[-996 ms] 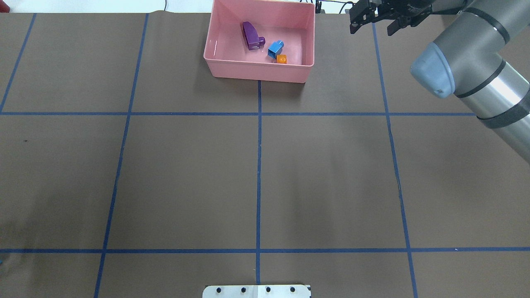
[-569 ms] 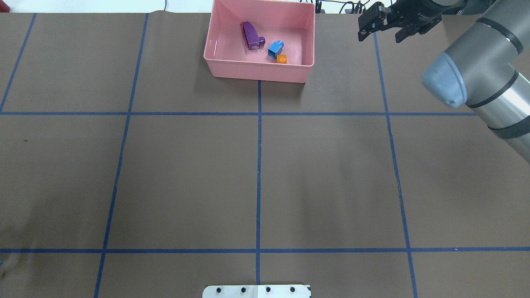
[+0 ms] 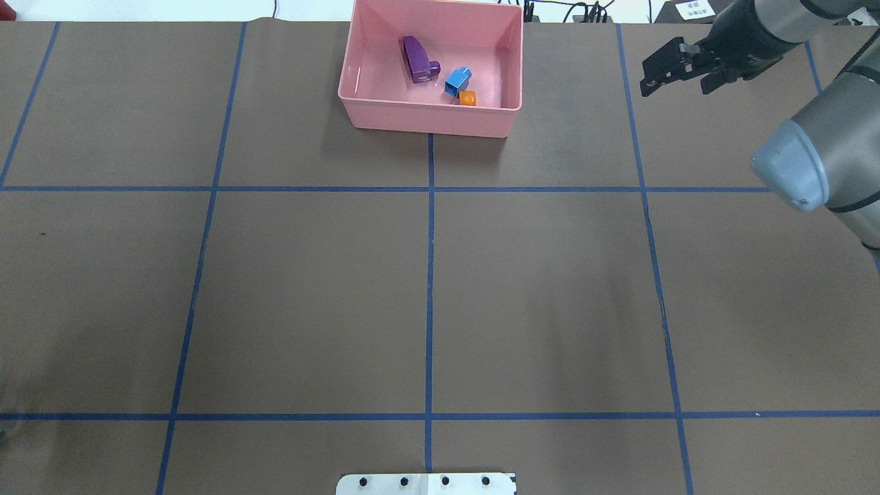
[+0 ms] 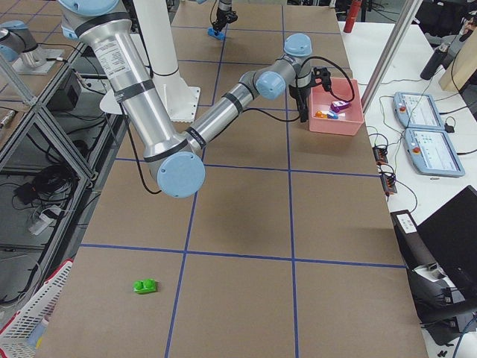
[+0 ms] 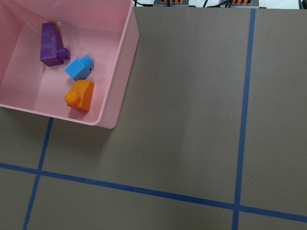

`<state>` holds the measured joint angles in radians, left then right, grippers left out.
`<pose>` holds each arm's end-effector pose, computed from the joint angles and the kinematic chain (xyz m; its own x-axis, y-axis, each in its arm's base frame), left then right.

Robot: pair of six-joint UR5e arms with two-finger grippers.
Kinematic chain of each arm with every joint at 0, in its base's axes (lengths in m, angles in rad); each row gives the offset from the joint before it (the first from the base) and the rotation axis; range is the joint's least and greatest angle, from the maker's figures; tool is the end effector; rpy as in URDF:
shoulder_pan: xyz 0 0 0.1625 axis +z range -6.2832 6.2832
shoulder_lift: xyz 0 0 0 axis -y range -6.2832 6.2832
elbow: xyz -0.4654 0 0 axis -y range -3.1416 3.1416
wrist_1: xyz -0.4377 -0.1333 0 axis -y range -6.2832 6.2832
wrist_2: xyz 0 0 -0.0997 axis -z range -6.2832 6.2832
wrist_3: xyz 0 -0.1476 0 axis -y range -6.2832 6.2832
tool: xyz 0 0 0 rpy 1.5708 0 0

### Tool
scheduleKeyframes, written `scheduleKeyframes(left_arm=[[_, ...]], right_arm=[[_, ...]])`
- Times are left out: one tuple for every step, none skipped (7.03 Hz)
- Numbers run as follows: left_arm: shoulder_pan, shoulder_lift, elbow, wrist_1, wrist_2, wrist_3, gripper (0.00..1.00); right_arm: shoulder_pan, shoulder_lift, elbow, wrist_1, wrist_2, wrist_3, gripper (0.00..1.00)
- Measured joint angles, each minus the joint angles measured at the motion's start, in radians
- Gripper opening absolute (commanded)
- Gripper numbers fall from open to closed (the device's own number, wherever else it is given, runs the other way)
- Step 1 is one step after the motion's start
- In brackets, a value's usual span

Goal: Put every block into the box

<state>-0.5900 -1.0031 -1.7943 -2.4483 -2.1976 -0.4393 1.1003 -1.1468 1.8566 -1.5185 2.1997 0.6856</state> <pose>0.2303 -0.2104 0.7548 0.4879 0.5555 -0.6734 -0.5613 0.7904 0.2453 -0.2659 -0.6254 0.3190 0.6230 -0.1557 0.7665 -0.0860 0.9604 0.2650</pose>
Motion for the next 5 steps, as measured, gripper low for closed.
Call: scheduleKeyframes(left_arm=[[-0.002,0.028,-0.035,-0.021,-0.001,-0.004,0.0],[-0.004,0.067,-0.1,-0.032,-0.006,-0.021,0.0],[-0.007,0.105,-0.184,-0.037,-0.017,-0.064,0.0],[-0.011,0.119,-0.26,-0.039,-0.048,-0.136,0.0],[-0.016,0.105,-0.319,-0.044,-0.096,-0.242,0.0]], right_arm=[[0.031,-0.044,0.013,-0.007,0.0,-0.067,1.0],[0.058,-0.074,0.02,-0.023,0.0,-0.128,1.0],[0.075,-0.105,0.031,-0.044,0.0,-0.18,1.0],[0.088,-0.139,0.042,-0.056,0.0,-0.219,1.0],[0.1,-0.169,0.046,-0.061,0.0,-0.249,1.0]])
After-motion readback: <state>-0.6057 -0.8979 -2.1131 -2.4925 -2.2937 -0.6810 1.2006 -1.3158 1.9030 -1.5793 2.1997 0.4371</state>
